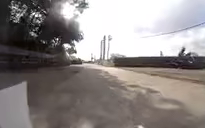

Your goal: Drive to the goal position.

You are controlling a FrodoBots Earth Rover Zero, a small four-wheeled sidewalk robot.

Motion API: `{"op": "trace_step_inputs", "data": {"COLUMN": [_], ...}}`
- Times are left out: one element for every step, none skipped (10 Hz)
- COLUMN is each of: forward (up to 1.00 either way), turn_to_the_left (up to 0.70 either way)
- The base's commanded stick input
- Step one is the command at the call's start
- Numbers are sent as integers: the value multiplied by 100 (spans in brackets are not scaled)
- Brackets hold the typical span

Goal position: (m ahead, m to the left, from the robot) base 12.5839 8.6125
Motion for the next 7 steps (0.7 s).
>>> {"op": "trace_step_inputs", "data": {"forward": [70, 70, 70, 70, 70, 70, 70], "turn_to_the_left": [0, 0, 0, 0, 0, 0, 0]}}
